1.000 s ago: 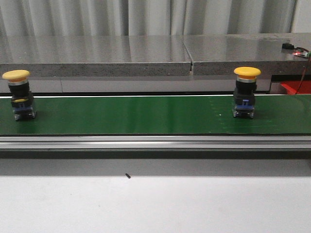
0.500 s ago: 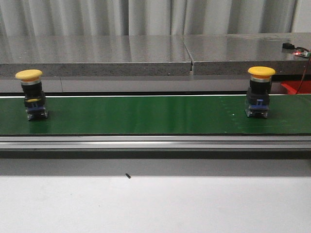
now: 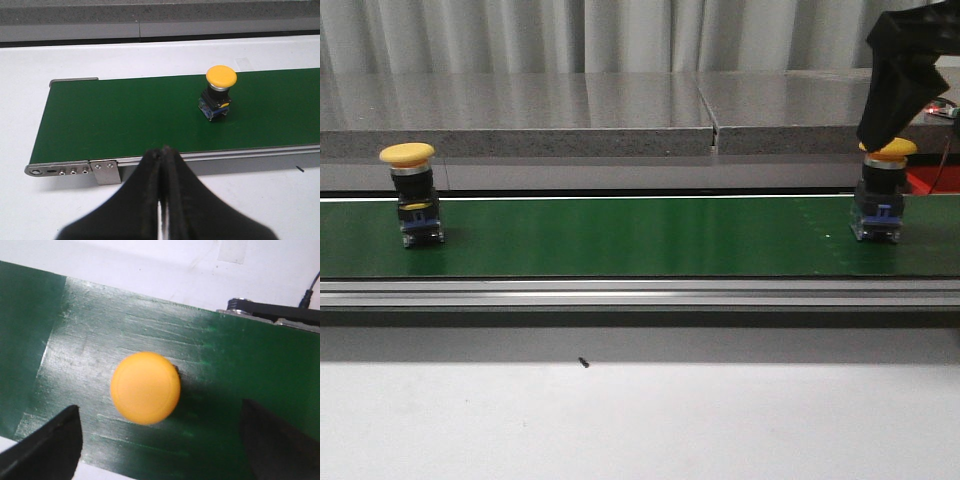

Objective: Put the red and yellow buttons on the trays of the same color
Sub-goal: 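Close the right gripper on the yellow button and lift it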

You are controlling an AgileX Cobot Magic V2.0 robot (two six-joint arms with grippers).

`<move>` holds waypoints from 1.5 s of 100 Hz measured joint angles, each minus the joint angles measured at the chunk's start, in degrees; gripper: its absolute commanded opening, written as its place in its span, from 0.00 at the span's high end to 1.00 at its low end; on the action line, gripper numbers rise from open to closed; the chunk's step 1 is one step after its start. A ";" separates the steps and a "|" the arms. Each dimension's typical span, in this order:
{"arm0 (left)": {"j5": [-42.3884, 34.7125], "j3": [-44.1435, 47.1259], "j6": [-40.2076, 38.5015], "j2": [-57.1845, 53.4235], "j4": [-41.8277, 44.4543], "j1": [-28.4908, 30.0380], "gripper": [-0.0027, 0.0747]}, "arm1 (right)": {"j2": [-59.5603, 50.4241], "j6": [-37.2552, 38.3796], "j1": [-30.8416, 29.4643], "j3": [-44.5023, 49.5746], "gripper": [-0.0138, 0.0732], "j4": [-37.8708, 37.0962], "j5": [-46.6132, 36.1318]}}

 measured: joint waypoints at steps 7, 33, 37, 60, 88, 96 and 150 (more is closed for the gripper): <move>0.00 0.00 0.00 0.00 0.00 0.00 0.99 | 2.06 -0.23 0.00 -1.17 0.11 0.00 0.00; 0.00 0.00 0.00 0.00 0.00 0.00 0.99 | 8.25 -0.35 0.07 -4.04 0.47 0.00 0.27; 0.00 0.00 0.00 0.00 0.00 0.00 0.99 | 8.75 -0.35 0.07 -4.14 0.57 0.00 0.66; 0.00 0.00 0.00 0.00 0.00 0.00 0.99 | 8.86 -0.35 0.07 -4.34 0.65 -0.11 2.93; 0.00 0.00 0.00 0.00 0.00 0.00 0.99 | 1.64 -0.35 -0.42 -4.37 0.65 -0.11 9.05; 0.00 0.00 0.00 0.00 0.00 0.00 0.99 | -1.17 -0.35 -2.36 -3.55 0.65 0.13 11.02; 0.00 0.00 0.00 0.00 0.00 0.00 0.99 | -12.28 -0.35 -30.70 10.42 0.65 2.34 7.86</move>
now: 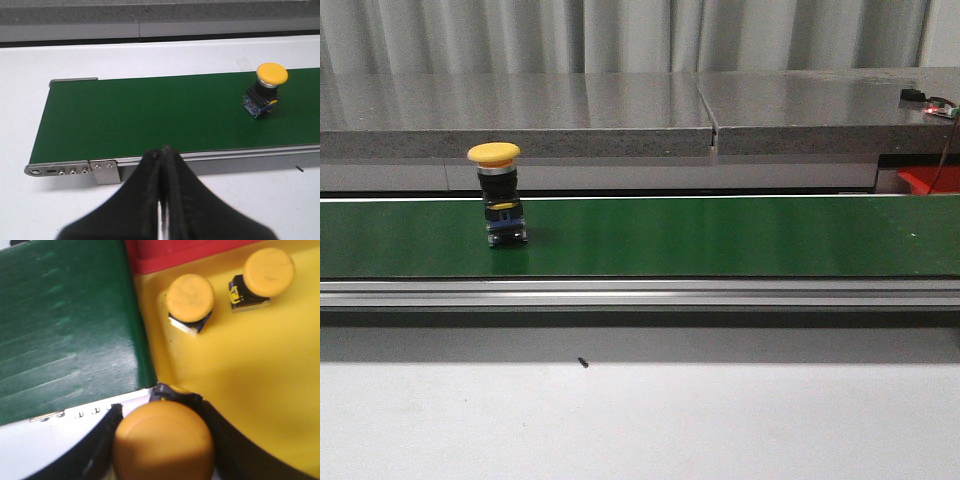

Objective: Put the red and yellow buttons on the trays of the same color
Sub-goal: 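Close the right gripper on the yellow button and lift it, then lower the yellow button into the yellow tray and open the right gripper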

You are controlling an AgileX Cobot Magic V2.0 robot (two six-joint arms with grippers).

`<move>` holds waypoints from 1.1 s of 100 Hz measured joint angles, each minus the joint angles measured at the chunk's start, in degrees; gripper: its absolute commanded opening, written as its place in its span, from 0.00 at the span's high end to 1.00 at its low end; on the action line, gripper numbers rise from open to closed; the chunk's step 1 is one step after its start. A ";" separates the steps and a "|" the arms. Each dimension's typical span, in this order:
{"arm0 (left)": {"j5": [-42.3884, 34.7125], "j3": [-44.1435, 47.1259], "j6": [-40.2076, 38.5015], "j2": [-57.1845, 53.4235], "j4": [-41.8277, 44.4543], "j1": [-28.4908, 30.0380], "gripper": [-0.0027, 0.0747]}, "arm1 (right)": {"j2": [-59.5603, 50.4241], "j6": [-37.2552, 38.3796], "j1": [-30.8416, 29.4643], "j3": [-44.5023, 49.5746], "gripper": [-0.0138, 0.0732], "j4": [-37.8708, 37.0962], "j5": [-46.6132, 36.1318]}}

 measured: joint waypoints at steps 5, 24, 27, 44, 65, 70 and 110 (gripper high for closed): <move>0.00 0.00 0.00 0.00 0.00 0.00 0.99 | 0.68 0.00 -0.86 -0.02 0.65 0.11 -0.40; 0.00 0.00 0.00 0.00 0.00 0.00 0.99 | 5.42 0.00 -2.17 -0.02 0.65 0.53 -2.67; 0.00 0.00 0.00 0.00 0.00 0.00 0.99 | 6.46 0.00 -2.23 -0.02 0.65 0.56 -2.96; 0.00 0.00 0.00 0.00 0.00 0.00 0.99 | 10.63 0.00 -2.23 -0.02 0.65 0.94 -4.94; 0.00 0.00 0.00 0.00 0.00 0.00 0.99 | 14.65 -0.13 -2.23 -0.02 0.65 0.94 -7.87; 0.00 0.00 0.00 0.00 0.00 0.00 0.99 | 15.72 -0.13 -2.23 -0.02 0.65 0.94 -8.45; 0.00 0.00 0.00 0.00 0.00 0.00 0.99 | 20.60 -0.13 -2.32 -0.02 0.61 -0.12 -9.58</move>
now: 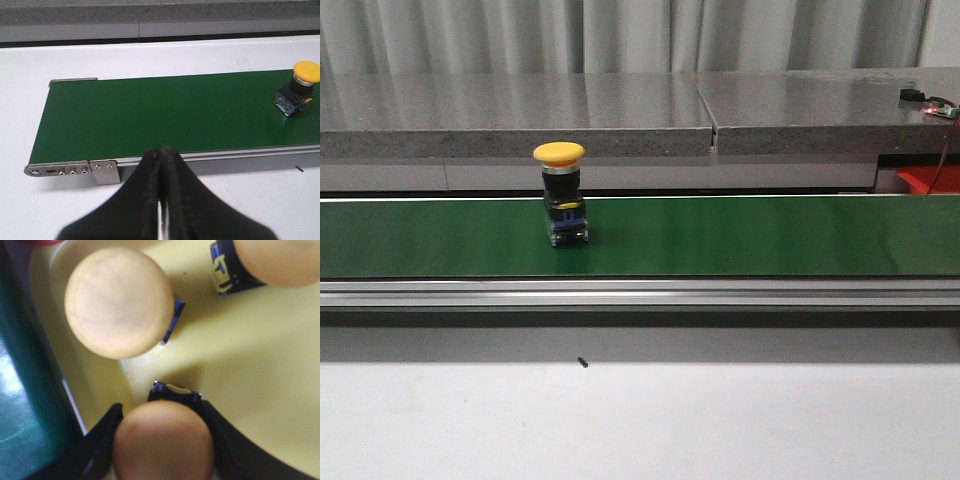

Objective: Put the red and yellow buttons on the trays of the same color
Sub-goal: 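Lower the yellow button into the yellow tray and open the right gripper, then move the right gripper down over the second yellow button on the belt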

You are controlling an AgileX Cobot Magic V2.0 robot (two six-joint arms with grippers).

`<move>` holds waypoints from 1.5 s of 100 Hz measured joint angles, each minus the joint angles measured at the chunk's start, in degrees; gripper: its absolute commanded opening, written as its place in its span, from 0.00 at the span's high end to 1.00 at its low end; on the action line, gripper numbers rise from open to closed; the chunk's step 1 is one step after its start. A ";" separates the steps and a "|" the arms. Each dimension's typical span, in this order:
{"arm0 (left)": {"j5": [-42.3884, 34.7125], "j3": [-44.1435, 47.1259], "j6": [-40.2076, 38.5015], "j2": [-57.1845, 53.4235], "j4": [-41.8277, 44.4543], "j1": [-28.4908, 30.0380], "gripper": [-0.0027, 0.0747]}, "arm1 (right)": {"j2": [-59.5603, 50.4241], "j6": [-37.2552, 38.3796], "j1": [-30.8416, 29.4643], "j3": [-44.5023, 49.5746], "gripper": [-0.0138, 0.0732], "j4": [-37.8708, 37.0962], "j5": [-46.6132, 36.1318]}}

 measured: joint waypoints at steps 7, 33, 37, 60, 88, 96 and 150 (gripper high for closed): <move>0.00 0.00 0.00 0.00 0.00 0.00 0.99 | 0.00 0.00 -0.11 0.00 0.52 -0.54 0.51; 0.00 0.00 0.00 0.00 0.00 0.00 0.99 | 0.13 0.00 -0.14 0.00 0.26 -1.31 2.27; 0.00 0.00 0.00 0.00 0.00 0.00 0.99 | 0.13 0.00 -0.14 0.00 0.26 -1.44 2.27; 0.00 0.00 0.00 0.00 0.00 0.00 0.99 | -2.90 0.00 -0.18 0.00 0.26 -1.79 2.35; 0.00 0.00 0.00 0.00 0.00 0.00 0.99 | -9.87 0.00 -0.02 0.00 0.26 -0.46 3.79; 0.00 0.00 0.00 0.00 0.00 0.00 0.99 | -12.91 0.00 1.43 0.00 0.26 -0.24 4.21; 0.00 0.00 0.00 0.00 0.00 0.00 0.99 | -21.72 -3.18 28.23 0.00 0.26 0.25 5.57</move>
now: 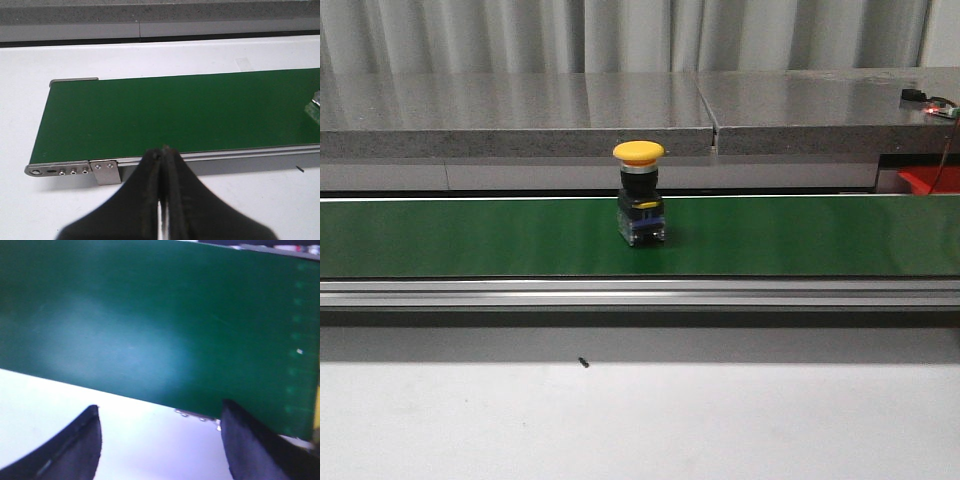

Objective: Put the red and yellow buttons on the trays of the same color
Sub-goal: 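Move the right gripper down over the second yellow button on the belt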

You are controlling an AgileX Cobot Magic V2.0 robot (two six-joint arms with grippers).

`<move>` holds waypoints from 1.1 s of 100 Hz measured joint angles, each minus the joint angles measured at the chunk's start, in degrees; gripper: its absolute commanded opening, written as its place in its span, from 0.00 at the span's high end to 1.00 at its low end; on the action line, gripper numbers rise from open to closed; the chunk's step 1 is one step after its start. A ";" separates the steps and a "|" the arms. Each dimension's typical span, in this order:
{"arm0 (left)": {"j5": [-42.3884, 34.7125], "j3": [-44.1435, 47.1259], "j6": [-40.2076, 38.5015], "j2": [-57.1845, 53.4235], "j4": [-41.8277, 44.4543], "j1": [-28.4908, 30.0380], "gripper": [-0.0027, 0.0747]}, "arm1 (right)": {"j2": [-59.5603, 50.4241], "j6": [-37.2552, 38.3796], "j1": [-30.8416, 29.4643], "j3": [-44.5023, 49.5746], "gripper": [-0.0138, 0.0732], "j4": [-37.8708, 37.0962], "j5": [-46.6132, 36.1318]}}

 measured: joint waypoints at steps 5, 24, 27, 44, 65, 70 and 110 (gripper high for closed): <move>0.00 0.00 0.00 0.00 0.00 0.00 0.99 | 0.38 0.00 2.32 0.00 0.26 0.09 -0.80; 0.00 0.00 0.00 0.00 0.00 0.00 0.99 | 4.48 -0.21 9.90 -2.85 0.26 0.09 -1.40; 0.00 0.00 0.00 0.00 0.00 0.00 0.99 | 5.36 -0.21 10.82 -3.87 0.26 0.09 -1.40; 0.00 0.00 0.00 0.00 0.00 0.00 0.99 | 11.05 -0.21 15.37 -9.44 0.26 0.09 -1.16; 0.00 0.00 0.00 0.00 0.00 0.00 0.99 | 18.20 -0.21 18.91 -16.02 0.26 0.23 -0.20; 0.00 0.00 0.00 0.00 0.00 0.00 0.99 | 19.44 -0.21 19.20 -17.11 0.26 0.37 -0.07; 0.00 0.00 0.00 0.00 0.00 0.00 0.99 | 25.95 -0.21 19.78 -23.45 0.26 2.01 0.94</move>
